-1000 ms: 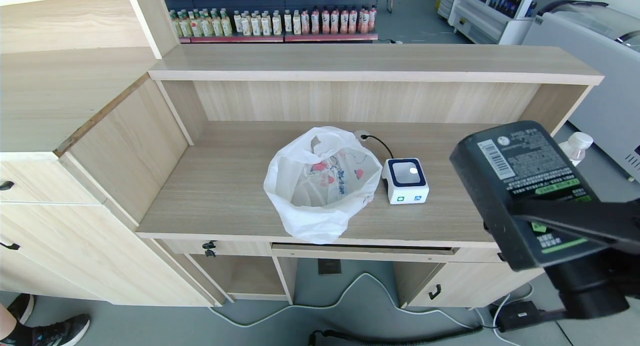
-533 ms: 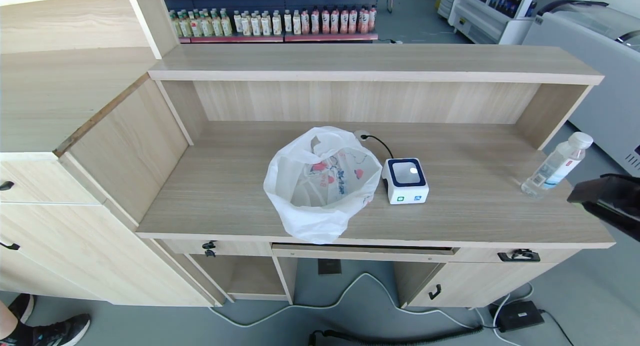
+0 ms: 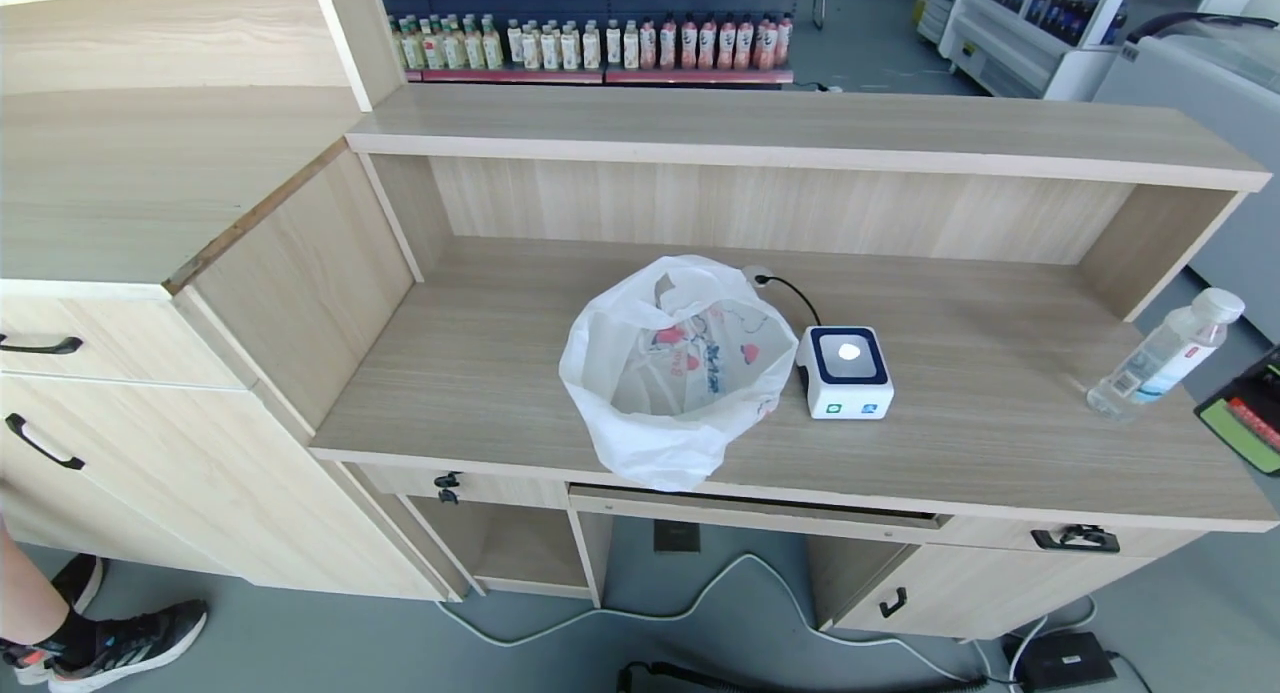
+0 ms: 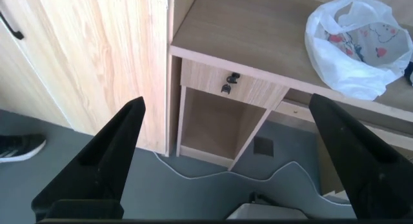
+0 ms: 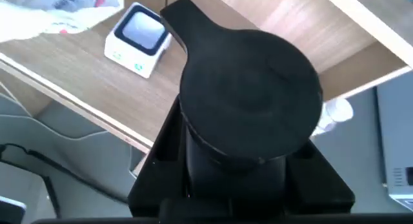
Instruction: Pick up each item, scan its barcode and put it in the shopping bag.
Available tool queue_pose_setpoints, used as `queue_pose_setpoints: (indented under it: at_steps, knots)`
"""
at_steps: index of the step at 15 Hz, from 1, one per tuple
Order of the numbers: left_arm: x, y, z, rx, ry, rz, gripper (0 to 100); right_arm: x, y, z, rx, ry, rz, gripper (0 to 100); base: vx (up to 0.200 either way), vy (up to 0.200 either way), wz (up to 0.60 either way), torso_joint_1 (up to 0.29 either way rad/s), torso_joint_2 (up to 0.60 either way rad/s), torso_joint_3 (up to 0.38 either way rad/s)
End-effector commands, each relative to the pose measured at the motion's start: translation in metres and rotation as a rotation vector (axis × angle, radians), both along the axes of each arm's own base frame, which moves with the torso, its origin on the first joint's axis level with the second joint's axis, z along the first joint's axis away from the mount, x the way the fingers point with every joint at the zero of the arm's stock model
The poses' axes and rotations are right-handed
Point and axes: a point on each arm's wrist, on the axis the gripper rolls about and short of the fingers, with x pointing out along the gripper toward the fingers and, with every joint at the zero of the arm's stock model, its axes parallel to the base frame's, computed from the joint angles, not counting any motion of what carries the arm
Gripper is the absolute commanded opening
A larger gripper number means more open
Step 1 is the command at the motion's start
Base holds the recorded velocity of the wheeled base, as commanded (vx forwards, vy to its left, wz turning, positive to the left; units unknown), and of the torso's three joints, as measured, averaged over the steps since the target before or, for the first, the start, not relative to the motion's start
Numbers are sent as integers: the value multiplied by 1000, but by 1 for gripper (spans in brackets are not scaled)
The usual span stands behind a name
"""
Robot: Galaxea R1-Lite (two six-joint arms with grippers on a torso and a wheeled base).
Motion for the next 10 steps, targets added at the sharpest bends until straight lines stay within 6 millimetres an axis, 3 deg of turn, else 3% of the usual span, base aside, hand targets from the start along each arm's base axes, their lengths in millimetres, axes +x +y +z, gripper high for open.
queue_pose_setpoints:
  at_steps: [1, 3, 6, 8, 10]
  knots:
    - [0, 0, 0, 0, -2, 0, 100, 22, 1, 17, 132, 0, 34, 0, 0, 0, 0, 0, 0, 0]
    - [0, 0, 0, 0, -2, 0, 100, 78, -14, 30, 406, 66, 36, 0, 0, 0, 0, 0, 0, 0]
    - [0, 0, 0, 0, -2, 0, 100, 139, -33, 4, 733, 217, -26, 0, 0, 0, 0, 0, 0, 0]
    - [0, 0, 0, 0, -2, 0, 100, 164, -37, -13, 792, 269, -42, 0, 0, 0, 0, 0, 0, 0]
    - [0, 0, 0, 0, -2, 0, 100, 179, -29, -15, 902, 280, -11, 0, 0, 0, 0, 0, 0, 0]
